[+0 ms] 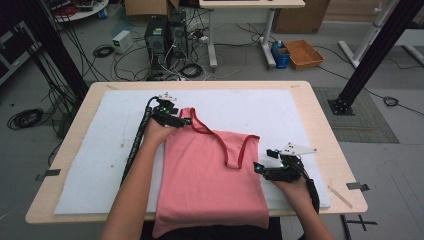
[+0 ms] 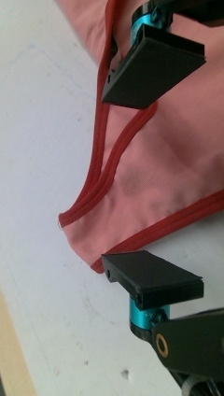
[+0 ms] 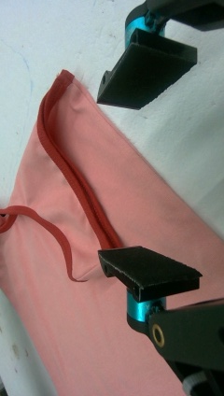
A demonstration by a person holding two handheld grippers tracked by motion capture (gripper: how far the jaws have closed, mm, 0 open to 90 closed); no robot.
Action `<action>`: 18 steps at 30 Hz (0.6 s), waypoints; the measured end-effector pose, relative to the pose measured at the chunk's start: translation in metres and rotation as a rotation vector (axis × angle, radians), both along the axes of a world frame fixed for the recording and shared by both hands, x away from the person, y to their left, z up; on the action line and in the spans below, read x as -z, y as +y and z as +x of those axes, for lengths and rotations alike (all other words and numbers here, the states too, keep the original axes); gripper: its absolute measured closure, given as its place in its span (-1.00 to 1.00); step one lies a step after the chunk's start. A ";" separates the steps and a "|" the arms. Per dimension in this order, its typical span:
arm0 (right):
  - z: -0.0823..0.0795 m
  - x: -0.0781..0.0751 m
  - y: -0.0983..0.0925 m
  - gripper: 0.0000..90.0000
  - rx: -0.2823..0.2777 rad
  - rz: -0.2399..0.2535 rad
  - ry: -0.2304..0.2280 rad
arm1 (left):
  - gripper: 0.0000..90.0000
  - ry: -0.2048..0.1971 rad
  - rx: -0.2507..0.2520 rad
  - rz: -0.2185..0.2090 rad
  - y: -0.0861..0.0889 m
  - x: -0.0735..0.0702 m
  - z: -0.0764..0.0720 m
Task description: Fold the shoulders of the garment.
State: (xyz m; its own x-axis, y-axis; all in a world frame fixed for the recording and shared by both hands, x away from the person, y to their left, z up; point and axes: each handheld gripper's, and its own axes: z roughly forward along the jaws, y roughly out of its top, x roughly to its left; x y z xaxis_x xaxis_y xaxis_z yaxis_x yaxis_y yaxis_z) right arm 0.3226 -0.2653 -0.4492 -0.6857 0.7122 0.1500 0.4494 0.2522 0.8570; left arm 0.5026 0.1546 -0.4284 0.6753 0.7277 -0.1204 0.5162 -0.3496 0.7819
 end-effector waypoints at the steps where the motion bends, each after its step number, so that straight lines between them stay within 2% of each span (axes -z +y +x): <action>1: 0.000 0.000 0.000 -0.53 -0.002 0.004 0.003 | -0.56 0.006 -0.009 0.006 -0.001 0.002 0.004; 2: 0.000 0.000 0.000 -0.53 -0.003 0.005 0.007 | -0.56 0.007 -0.015 0.002 -0.001 0.003 0.007; 4: 0.000 0.000 0.000 -0.53 -0.007 0.003 0.011 | -0.56 0.003 -0.037 -0.035 0.000 0.005 0.012; 5: 0.001 0.000 0.000 -0.53 -0.007 0.002 0.017 | -0.55 0.021 -0.046 -0.044 0.001 0.007 0.016; 7: 0.001 0.000 0.001 -0.53 -0.013 -0.001 0.024 | -0.55 0.034 -0.049 -0.008 0.000 0.008 0.020; 10: 0.002 0.000 0.001 -0.53 -0.016 0.000 0.027 | -0.55 0.038 -0.048 0.012 -0.004 0.007 0.027; 13: 0.002 0.000 0.001 -0.53 -0.019 -0.001 0.025 | -0.52 0.035 -0.056 0.070 -0.009 0.009 0.032; 15: 0.002 0.000 0.001 -0.53 -0.021 -0.003 0.025 | -0.42 0.020 -0.063 0.086 -0.010 0.010 0.033; 16: 0.002 0.000 0.001 -0.53 -0.023 -0.003 0.026 | -0.33 0.028 -0.053 0.081 -0.011 0.013 0.033; 18: 0.003 0.001 0.001 -0.53 -0.034 -0.007 0.030 | -0.17 0.037 -0.044 0.102 -0.015 0.016 0.033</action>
